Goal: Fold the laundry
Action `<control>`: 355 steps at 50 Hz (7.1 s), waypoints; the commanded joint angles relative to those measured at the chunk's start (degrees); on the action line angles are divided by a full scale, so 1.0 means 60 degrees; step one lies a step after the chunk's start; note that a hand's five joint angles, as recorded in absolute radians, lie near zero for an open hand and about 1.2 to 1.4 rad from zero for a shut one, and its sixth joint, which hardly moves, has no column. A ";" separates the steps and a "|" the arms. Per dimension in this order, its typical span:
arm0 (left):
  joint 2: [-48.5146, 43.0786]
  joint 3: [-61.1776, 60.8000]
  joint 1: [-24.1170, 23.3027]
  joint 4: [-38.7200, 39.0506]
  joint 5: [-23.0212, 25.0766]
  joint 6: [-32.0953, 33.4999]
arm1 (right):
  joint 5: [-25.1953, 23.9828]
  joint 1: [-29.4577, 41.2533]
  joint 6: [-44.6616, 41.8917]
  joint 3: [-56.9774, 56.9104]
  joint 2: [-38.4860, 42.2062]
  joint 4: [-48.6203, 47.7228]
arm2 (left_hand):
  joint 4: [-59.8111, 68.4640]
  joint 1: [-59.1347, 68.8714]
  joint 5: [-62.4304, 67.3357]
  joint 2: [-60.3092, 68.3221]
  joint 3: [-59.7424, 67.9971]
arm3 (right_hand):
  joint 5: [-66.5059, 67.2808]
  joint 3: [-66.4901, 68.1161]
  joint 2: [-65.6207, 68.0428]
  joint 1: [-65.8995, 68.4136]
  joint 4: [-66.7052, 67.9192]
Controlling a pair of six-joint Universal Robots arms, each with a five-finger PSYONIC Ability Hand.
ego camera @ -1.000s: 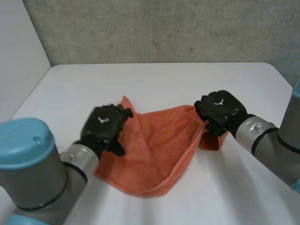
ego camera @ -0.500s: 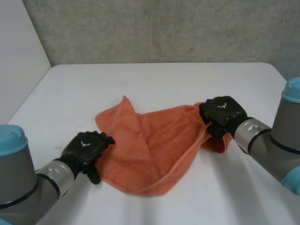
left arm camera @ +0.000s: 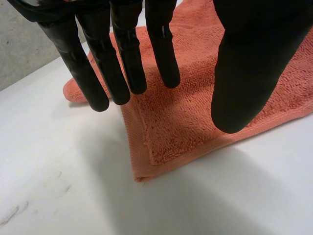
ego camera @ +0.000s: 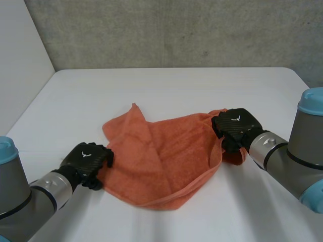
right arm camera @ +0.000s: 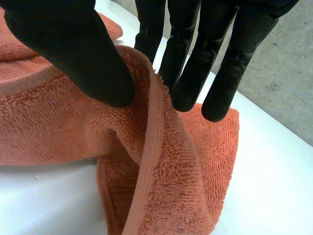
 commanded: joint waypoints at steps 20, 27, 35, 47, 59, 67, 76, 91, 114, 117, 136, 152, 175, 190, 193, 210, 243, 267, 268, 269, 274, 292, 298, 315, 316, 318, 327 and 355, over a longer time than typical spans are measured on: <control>-0.0542 0.0131 0.0075 0.0031 0.0028 0.0467 | -0.0015 0.0002 -0.0050 -0.0011 0.0241 0.0000 | 0.0638 0.0549 0.0711 0.0636 0.0642 | 0.2173 0.2033 0.2105 0.3928 0.1942; -0.0849 0.0350 0.0032 0.0031 0.0014 0.0482 | 0.0000 0.0002 -0.0065 -0.0011 0.0241 0.0000 | 0.0722 0.0633 0.0795 0.0720 0.0726 | 0.2173 0.2033 0.2105 0.3928 0.1942; -0.1055 0.0511 0.0002 0.0060 0.0014 0.0482 | -0.0015 0.0002 -0.0065 0.0003 0.0255 0.0000 | 0.0834 0.0745 0.0907 0.0832 0.0838 | 0.2173 0.2033 0.2105 0.3928 0.1942; -0.1143 0.0673 0.0002 0.0104 0.0028 0.0482 | -0.0015 0.0002 -0.0065 0.0018 0.0270 0.0000 | 0.1900 0.1810 0.1972 0.1897 0.1903 | 0.2173 0.2033 0.2105 0.3928 0.1942; -0.1363 0.0775 -0.0042 0.0104 0.0028 0.0482 | 0.0000 0.0016 -0.0065 0.0018 0.0373 0.0000 | 0.2040 0.1950 0.2113 0.2037 0.2044 | 0.2173 0.2033 0.2105 0.3928 0.1942; -0.1377 0.0790 -0.0042 0.0118 0.0014 0.0482 | 0.0000 0.0016 -0.0065 0.0018 0.0373 0.0000 | 0.2096 0.2006 0.2168 0.2093 0.2099 | 0.2173 0.2033 0.2105 0.3928 0.1942; -0.1319 0.0776 -0.0085 0.0323 -0.0030 0.0482 | 0.0000 0.0016 -0.0065 0.0033 0.0373 0.0000 | 0.6746 0.6657 0.6819 0.6744 0.6750 | 0.2173 0.2033 0.2105 0.3928 0.1942; -0.0382 0.0614 -0.0174 0.0558 -0.0133 0.0379 | 0.0029 -0.0013 -0.0065 -0.0084 0.0329 0.0014 | 0.6746 0.6657 0.6819 0.6744 0.6750 | 0.2173 0.2033 0.2105 0.3928 0.1942; -0.0411 0.0058 -0.0042 0.0221 -0.0001 0.0467 | 0.0015 0.0031 -0.0065 -0.0055 0.0343 0.0073 | 0.1507 0.1418 0.1580 0.1505 0.1511 | 0.2173 0.2033 0.2105 0.3928 0.1942; -0.0425 0.0043 -0.0027 0.0177 0.0014 0.0482 | 0.0015 0.0031 -0.0065 -0.0041 0.0343 0.0073 | 0.1507 0.1418 0.1580 0.1505 0.1511 | 0.2173 0.2033 0.2105 0.3928 0.1942; -0.0908 0.0248 -0.0042 0.0265 0.0014 0.0482 | 0.0015 0.0031 -0.0065 -0.0011 0.0358 0.0073 | 0.1619 0.1529 0.1692 0.1616 0.1622 | 0.2173 0.2033 0.2105 0.3928 0.1942; -0.1245 0.0409 -0.0056 0.0382 0.0014 0.0482 | 0.0000 0.0031 -0.0079 0.0018 0.0358 0.0088 | 0.3018 0.2929 0.3091 0.3016 0.3022 | 0.2173 0.2033 0.2105 0.3928 0.1942; -0.0707 0.0439 -0.0013 0.0895 -0.0030 0.0482 | 0.0044 0.0017 -0.0079 -0.0099 0.0241 0.0161 | 0.6746 0.6657 0.6819 0.6744 0.6750 | 0.2173 0.2033 0.2105 0.3928 0.1942; 0.2593 -0.0088 0.0822 -0.0435 -0.0074 0.0511 | 0.0088 -0.0115 -0.2436 -0.0758 -0.1385 0.4333 | 0.6746 0.6657 0.6819 0.6744 0.6750 | 0.2173 0.2033 0.2105 0.3928 0.1942; 0.2360 -0.0103 0.0808 -0.0831 -0.0074 0.0526 | 0.0073 -0.0115 -0.3049 -0.0657 -0.1356 0.4932 | 0.6746 0.6657 0.6819 0.6744 0.6750 | 0.2173 0.2033 0.2105 0.3928 0.1942; -0.1084 0.4726 -0.0348 -0.0791 -0.1406 0.1449 | 0.1185 0.0002 -0.3113 -0.5104 0.1618 0.3738 | 0.6746 0.6657 0.6819 0.6744 0.6750 | 0.2173 0.2033 0.2105 0.3928 0.1942; -0.0657 0.2316 -0.0320 0.2506 -0.2536 0.0233 | 0.0029 -0.0130 -0.1515 -0.2823 0.1630 0.2297 | 0.6746 0.6657 0.6819 0.6744 0.6750 | 0.2173 0.2033 0.2105 0.3928 0.1942; -0.0996 0.1889 0.0134 0.2579 -0.2506 0.0218 | -0.0103 -0.1639 0.1503 0.0296 -0.0272 -0.0396 | 0.6746 0.6657 0.6819 0.6744 0.6750 | -0.7405 -0.7545 -0.7473 -0.5650 -0.7636; -0.1011 0.1860 0.0149 0.2579 -0.2506 0.0218 | -0.0117 -0.1943 0.1561 0.0818 -0.0518 -0.0555 | 0.6746 0.6657 0.6819 0.6744 0.6750 | -0.7377 -0.7517 -0.7446 -0.5622 -0.7608; -0.1011 0.1845 0.0149 0.2579 -0.2506 0.0218 | -0.0146 -0.2062 0.1561 0.0983 -0.0579 -0.0586 | 0.6746 0.6657 0.6819 0.6744 0.6750 | -0.7349 -0.7489 -0.7418 -0.5594 -0.7580; -0.1011 0.1815 0.0149 0.2579 -0.2506 0.0218 | -0.0513 -0.2664 0.1576 0.1673 -0.0755 -0.0645 | 0.6746 0.6657 0.6819 0.6744 0.6750 | -0.7097 -0.7237 -0.7165 -0.5341 -0.7327; -0.1011 0.1801 0.0134 0.2579 -0.2447 0.0218 | -0.1436 -0.3338 0.1752 0.2026 0.0561 -0.1934 | 0.6746 0.6657 0.6819 0.6744 0.6750 | -0.4690 -0.4830 -0.4758 -0.2935 -0.4921; -0.0996 0.1801 0.0134 0.2579 -0.2447 0.0218 | -0.1407 -0.3353 0.1766 0.1513 0.1149 -0.2109 | 0.6746 0.6657 0.6819 0.6744 0.6750 | -0.1833 -0.1973 -0.1901 -0.0078 -0.2064; -0.0616 0.1757 0.0120 0.2375 -0.2491 0.0204 | -0.1040 -0.3397 0.1649 0.0502 -0.0430 -0.2066 | 0.6746 0.6657 0.6819 0.6744 0.6750 | 0.2173 0.2033 0.2105 0.3928 0.1942; -0.0384 0.1728 0.0119 0.2244 -0.2491 0.0204 | -0.1069 -0.3382 0.1635 0.0458 -0.1042 -0.1877 | 0.6746 0.6657 0.6819 0.6744 0.6750 | 0.2173 0.2033 0.2105 0.3928 0.1942; 0.0057 0.1684 0.0105 0.1892 -0.2491 0.0204 | -0.1186 -0.3382 0.1547 0.0297 -0.1779 -0.1248 | 0.6746 0.6657 0.6819 0.6744 0.6750 | 0.2173 0.2033 0.2105 0.3928 0.1942; 0.1859 0.1640 0.0002 0.0442 -0.2506 0.0218 | -0.1099 -0.3353 -0.1349 -0.1021 -0.2601 0.3086 | 0.6746 0.6657 0.6819 0.6744 0.6750 | 0.2173 0.2033 0.2105 0.3928 0.1942; -0.1467 0.9132 -0.0218 0.0099 -0.2608 0.1245 | 0.1260 -0.1653 -0.2321 -0.7233 0.1486 0.0879 | 0.6746 0.6657 0.6819 0.6744 0.6750 | 0.2173 0.2033 0.2105 0.3928 0.1942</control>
